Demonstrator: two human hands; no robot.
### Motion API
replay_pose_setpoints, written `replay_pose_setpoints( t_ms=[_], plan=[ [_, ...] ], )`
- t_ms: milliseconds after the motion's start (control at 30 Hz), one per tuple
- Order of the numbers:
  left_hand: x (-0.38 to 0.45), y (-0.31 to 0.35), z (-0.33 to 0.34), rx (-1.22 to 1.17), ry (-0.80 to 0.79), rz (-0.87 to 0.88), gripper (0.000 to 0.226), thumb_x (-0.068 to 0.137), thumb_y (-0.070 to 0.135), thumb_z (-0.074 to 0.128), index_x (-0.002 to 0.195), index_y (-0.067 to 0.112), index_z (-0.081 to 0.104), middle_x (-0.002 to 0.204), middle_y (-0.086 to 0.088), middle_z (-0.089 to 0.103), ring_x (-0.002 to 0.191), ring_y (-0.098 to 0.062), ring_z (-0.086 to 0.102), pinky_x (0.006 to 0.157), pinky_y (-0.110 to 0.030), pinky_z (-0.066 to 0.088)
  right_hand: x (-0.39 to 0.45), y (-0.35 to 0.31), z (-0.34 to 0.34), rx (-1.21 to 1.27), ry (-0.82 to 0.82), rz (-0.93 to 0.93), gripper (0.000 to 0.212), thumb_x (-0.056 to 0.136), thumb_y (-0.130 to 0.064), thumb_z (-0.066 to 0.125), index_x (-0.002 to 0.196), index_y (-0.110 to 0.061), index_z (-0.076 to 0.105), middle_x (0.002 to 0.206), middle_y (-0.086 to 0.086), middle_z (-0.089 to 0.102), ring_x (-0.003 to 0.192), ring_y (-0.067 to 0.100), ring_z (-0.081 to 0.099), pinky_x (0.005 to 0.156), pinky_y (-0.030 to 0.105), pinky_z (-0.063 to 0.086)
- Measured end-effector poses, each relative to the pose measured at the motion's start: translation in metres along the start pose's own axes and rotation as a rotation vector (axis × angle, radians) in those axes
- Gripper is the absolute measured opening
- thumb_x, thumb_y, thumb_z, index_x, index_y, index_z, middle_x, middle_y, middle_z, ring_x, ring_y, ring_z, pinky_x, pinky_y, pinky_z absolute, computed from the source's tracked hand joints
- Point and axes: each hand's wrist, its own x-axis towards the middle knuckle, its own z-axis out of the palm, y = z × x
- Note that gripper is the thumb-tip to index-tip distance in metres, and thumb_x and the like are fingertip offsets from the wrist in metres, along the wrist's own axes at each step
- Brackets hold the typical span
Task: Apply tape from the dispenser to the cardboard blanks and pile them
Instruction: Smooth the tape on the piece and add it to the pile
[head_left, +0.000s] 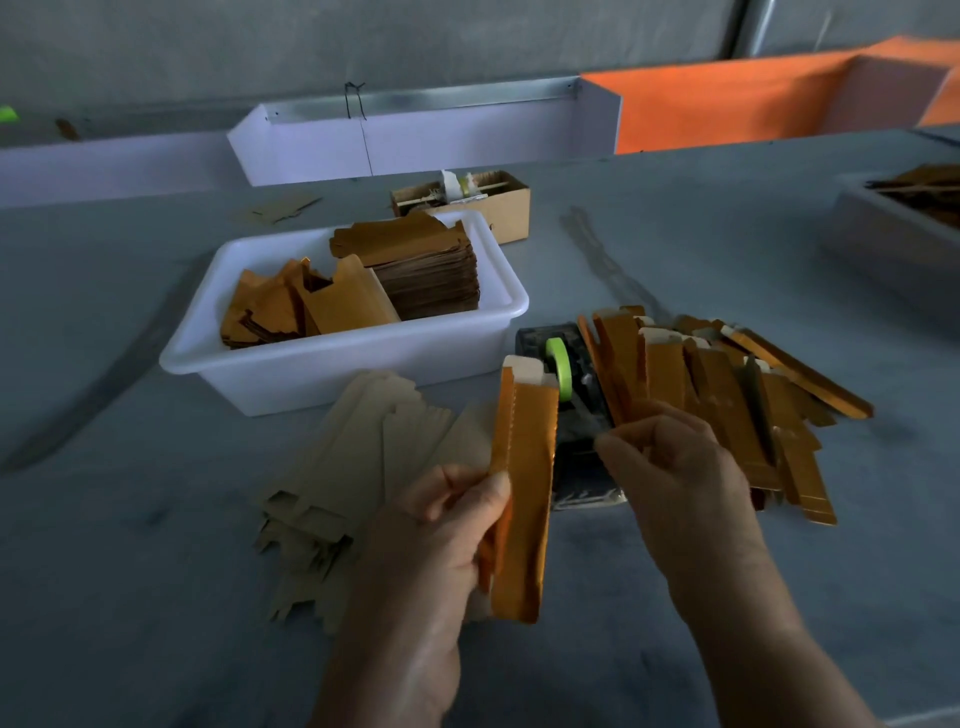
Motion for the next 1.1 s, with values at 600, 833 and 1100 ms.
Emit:
replay_pose_setpoints(
  t_ms=[600, 833, 1100],
  plan=[
    [0.028, -0.002, 0.035, 0.242, -0.160, 0.062, 0.018, 0.089, 0.017, 0.063, 0.072, 0.021, 0.060, 0.065, 0.005, 0.061, 0.064, -0.008, 0.061, 0.058, -0.021, 0.051, -0.016, 0.009, 0.015, -0.081, 0.165, -0.084, 0.010, 0.083, -0.025, 0.067, 0.082, -0.014, 0.067, 0.130, -0.001, 0.052, 0.121, 0.021, 0.043, 0.090, 0.032, 0.038],
    [0.028, 0.003, 0.037, 0.315, -0.128, 0.059, 0.014, 0.087, 0.020, 0.065, 0.074, 0.023, 0.063, 0.075, 0.002, 0.068, 0.070, -0.011, 0.066, 0.058, -0.023, 0.051, -0.013, 0.004, 0.012, -0.393, 0.249, -0.235, 0.012, 0.085, -0.021, 0.065, 0.083, -0.009, 0.067, 0.113, 0.008, 0.058, 0.109, 0.029, 0.044, 0.087, 0.039, 0.037],
    [0.025, 0.007, 0.039, 0.422, -0.111, 0.084, 0.015, 0.087, 0.023, 0.066, 0.072, 0.025, 0.062, 0.082, -0.002, 0.068, 0.084, -0.022, 0.065, 0.080, -0.043, 0.055, -0.015, 0.008, -0.031, 0.114, -0.041, -0.029, 0.009, 0.085, -0.016, 0.061, 0.077, -0.019, 0.058, 0.085, 0.000, 0.061, 0.073, 0.015, 0.056, 0.061, 0.024, 0.044]
  ],
)
